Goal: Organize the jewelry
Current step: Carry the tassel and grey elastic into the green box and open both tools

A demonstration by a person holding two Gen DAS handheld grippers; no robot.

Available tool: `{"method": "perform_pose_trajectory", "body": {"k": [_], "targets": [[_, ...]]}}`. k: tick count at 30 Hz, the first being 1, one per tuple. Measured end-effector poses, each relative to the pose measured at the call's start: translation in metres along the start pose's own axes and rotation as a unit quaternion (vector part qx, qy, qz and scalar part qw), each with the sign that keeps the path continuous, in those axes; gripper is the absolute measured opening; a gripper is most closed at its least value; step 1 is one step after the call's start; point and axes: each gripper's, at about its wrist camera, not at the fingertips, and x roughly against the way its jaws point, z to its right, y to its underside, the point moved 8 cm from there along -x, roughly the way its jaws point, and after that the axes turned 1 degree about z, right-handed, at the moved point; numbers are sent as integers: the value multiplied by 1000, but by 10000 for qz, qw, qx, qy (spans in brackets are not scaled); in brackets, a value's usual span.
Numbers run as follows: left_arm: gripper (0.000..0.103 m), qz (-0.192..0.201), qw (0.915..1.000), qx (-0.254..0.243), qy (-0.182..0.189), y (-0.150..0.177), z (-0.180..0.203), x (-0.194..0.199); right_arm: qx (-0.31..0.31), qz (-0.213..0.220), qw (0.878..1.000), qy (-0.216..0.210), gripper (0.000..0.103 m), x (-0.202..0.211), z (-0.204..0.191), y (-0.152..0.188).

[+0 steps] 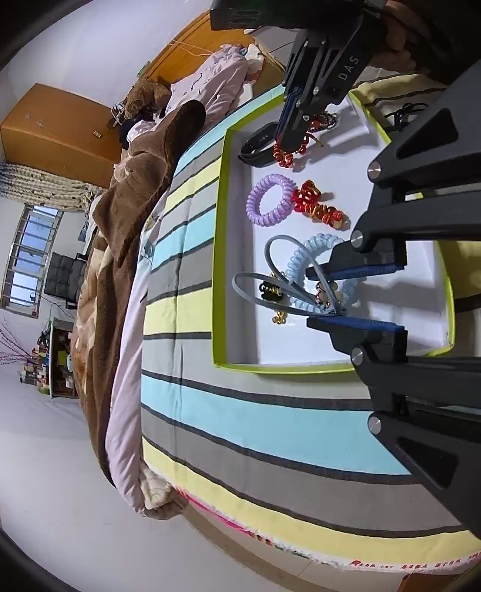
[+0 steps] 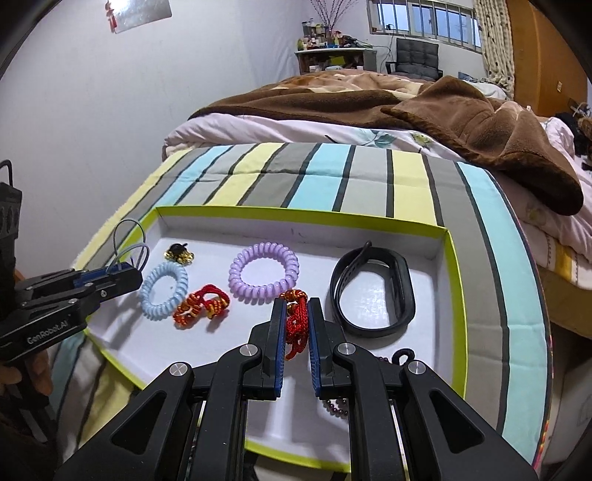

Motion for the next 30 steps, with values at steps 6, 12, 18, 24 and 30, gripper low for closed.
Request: {"method": "perform_pose_trajectory", "body": {"k": [6, 12, 18, 24, 30], "targets": [[20, -15, 10000, 26, 36, 0, -2, -1, 45, -54, 10000, 31, 11, -5, -1, 1], [25, -18, 10000, -22, 41, 0, 1, 0, 70, -80, 9999, 73, 12, -7, -1, 1], [29, -7, 10000, -33, 42, 1, 1, 0, 13, -62, 10000, 72, 13, -6, 0, 1], [35, 69, 10000, 6, 44, -1, -1, 4, -7, -46, 10000, 66, 20, -5, 0, 1], [42, 178, 9998, 3, 15, -3, -1, 10, 15, 17, 10000, 48, 38, -2, -3, 0]]}}
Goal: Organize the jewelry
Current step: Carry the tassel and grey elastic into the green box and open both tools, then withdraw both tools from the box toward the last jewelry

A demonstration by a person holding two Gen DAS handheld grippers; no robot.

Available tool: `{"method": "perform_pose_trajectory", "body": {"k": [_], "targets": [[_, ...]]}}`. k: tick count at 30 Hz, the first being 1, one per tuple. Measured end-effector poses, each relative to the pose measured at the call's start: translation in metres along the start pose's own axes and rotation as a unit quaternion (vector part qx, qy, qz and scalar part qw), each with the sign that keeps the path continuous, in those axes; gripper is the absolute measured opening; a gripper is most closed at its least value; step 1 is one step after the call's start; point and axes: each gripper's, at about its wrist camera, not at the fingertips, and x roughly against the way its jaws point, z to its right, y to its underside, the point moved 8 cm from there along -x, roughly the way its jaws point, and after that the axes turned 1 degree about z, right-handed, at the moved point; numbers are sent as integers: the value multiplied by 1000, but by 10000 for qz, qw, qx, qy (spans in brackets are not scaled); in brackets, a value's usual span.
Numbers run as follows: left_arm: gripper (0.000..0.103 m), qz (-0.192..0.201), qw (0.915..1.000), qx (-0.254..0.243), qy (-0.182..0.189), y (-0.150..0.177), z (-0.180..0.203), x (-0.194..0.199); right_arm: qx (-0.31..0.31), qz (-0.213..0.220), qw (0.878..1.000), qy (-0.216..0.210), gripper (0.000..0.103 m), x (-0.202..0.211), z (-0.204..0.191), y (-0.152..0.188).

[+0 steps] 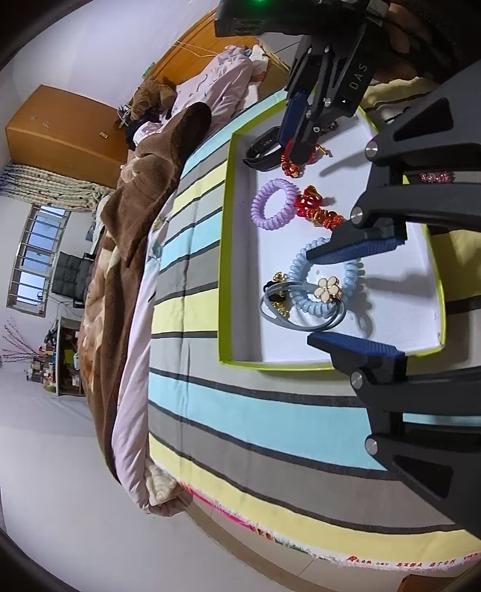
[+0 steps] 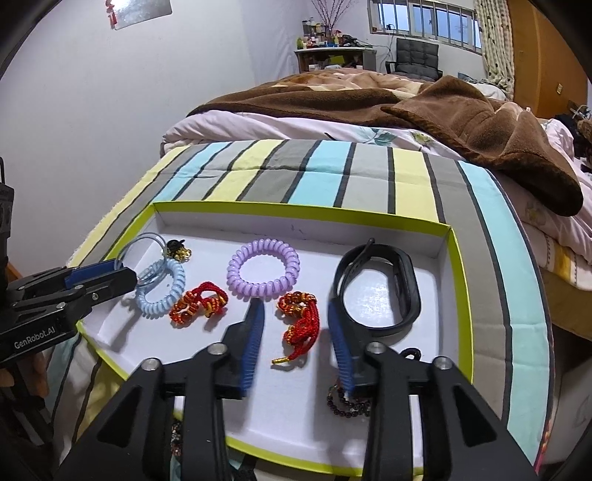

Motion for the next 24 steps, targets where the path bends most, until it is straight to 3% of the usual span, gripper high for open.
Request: {"method": "perform_pose_trajectory", "body": {"k": [15, 24], "targets": [[47, 375, 9992, 53, 137, 1, 12, 44, -64, 314, 9993, -192, 38, 36, -8, 6], [47, 549, 9983, 135, 165, 20, 15, 74, -105, 485, 9981, -373, 38, 72, -13, 27]]}}
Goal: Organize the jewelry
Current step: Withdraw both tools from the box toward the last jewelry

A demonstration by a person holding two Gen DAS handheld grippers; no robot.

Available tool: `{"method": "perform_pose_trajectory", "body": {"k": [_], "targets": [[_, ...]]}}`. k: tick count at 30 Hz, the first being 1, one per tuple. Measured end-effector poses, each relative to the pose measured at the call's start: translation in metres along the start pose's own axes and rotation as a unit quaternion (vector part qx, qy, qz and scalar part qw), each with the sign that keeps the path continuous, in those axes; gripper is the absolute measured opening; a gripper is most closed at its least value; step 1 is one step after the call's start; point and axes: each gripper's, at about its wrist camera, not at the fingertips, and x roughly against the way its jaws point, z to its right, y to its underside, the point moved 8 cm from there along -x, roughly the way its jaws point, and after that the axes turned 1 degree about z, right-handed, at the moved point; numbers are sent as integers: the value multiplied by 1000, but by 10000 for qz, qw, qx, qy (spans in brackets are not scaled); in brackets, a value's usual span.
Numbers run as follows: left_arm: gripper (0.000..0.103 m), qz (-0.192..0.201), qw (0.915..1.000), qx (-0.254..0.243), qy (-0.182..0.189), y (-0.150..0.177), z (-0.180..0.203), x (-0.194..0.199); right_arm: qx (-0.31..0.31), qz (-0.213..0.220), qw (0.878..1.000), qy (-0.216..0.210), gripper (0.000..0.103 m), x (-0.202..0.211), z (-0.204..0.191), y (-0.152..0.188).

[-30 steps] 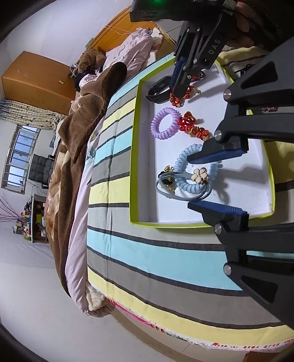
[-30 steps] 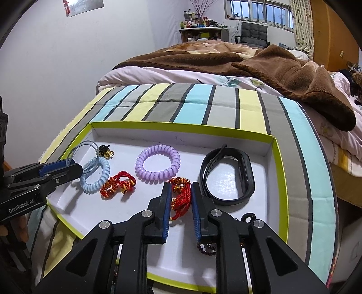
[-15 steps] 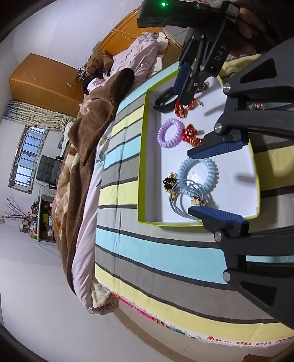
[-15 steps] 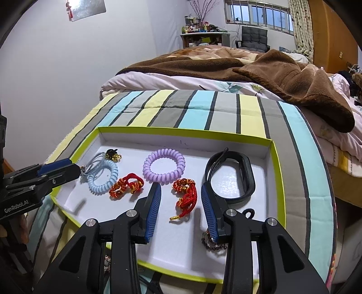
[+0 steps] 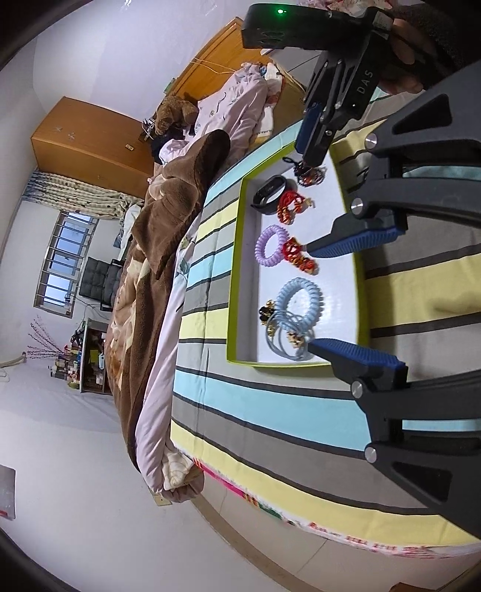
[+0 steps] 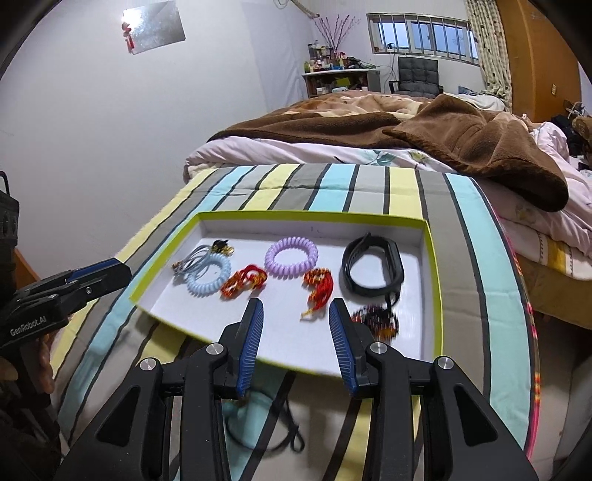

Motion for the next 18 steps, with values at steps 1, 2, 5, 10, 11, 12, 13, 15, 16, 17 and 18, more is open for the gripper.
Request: {"method": "perform_pose_trajectory", "body": {"k": [1, 2, 5, 10, 11, 12, 13, 15, 16, 17, 18], "targets": [[47, 5, 10000, 21, 7, 2, 0, 2, 1, -10, 10000, -29, 38, 3, -1, 4], [47, 8, 10000, 41, 4, 5, -1, 5, -4, -33, 10000, -77, 38, 6, -3, 9], [48, 16, 10000, 60, -41, 13, -1, 11, 35, -119, 9997, -224, 38, 9, -11, 21], [48, 24, 9998, 201, -30, 27, -4, 23, 109, -320, 9982, -489, 38, 5, -29, 44], [48, 31, 9998, 213, -38, 30, -4, 25, 150, -372, 9981, -469, 38, 3, -32, 48], [48, 32, 9997, 219, -29, 33, -4, 27, 195, -434, 9977, -476, 38, 0, -36, 52], [48, 12, 9997, 237, -17, 36, -5, 28, 238, -483, 9973, -497, 38, -2, -39, 55], [48, -14, 9996, 262, -44, 42, -7, 30, 316, -542, 9969, -466, 38, -6, -43, 59], [48, -26, 9996, 272, -56, 45, -8, 31, 344, -585, 9968, -428, 38, -9, -44, 60], [48, -41, 9995, 297, -55, 48, -10, 32, 369, -605, 9966, -413, 38, -11, -45, 61], [48, -42, 9995, 321, -49, 50, -11, 33, 379, -623, 9966, -393, 38, -13, -45, 61]]}}
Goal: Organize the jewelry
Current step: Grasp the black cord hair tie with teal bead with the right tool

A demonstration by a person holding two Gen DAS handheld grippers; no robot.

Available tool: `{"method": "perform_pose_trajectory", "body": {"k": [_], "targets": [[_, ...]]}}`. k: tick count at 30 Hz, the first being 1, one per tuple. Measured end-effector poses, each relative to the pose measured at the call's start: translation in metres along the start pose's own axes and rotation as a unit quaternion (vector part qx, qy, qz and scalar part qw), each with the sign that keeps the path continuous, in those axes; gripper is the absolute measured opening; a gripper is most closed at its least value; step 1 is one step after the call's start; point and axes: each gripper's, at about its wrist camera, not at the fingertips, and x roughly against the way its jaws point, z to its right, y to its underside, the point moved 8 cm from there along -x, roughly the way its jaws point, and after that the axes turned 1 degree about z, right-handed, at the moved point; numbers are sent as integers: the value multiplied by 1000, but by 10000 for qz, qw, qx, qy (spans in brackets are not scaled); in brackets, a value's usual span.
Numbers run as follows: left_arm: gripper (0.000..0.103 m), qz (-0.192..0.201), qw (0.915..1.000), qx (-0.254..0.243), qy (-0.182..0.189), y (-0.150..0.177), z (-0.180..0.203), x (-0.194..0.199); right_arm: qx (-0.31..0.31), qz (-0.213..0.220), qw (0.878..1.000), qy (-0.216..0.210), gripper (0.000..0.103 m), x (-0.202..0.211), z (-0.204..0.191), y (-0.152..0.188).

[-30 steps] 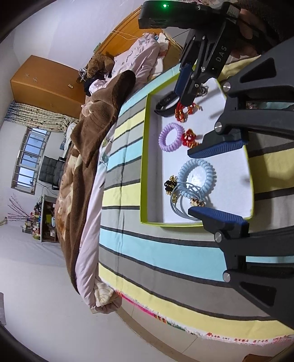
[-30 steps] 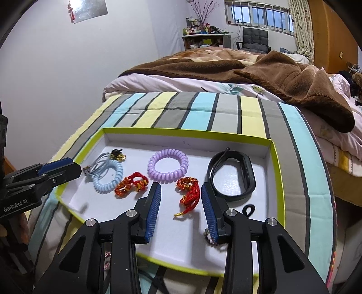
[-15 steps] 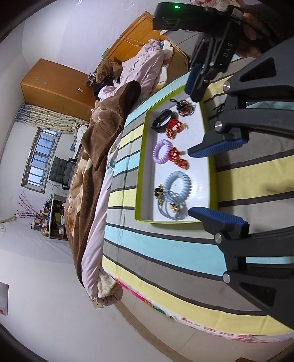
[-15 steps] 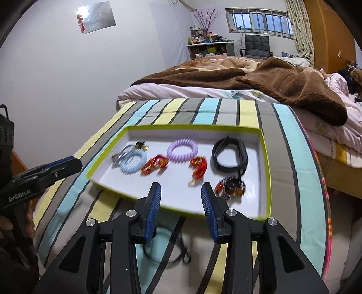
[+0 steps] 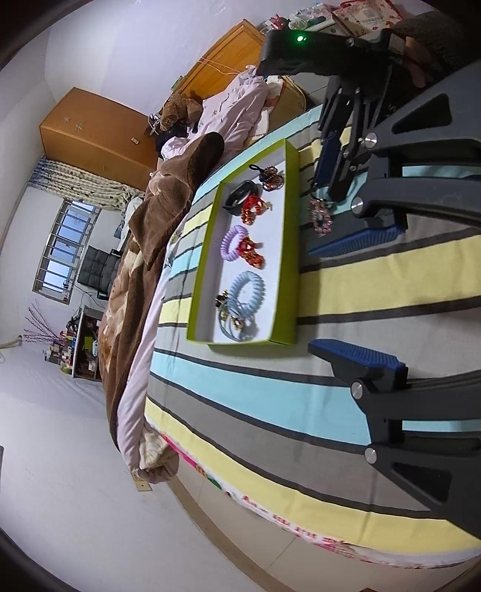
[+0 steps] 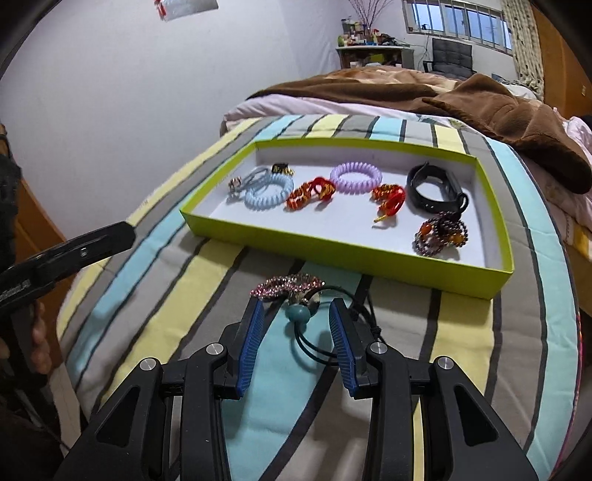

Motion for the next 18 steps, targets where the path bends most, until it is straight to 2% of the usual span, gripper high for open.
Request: {"method": "perform_pose_trajectory", "body": {"k": [8, 14, 17, 18], "targets": [[48, -61, 9999, 112, -60, 14, -12, 5, 139, -199, 9994, 246, 38, -15, -3, 3], [48, -58, 9999, 152, -56, 17, -16, 8, 259, -183, 9985, 437, 38, -17, -5, 3], [48, -79, 9999, 138, -46, 19, -15, 8, 288, -161, 9980, 535, 22, -16, -5, 4], [48, -83, 9999, 139, -32, 19, -14, 8, 275, -159, 9980, 541, 21, -15, -4, 5]]}}
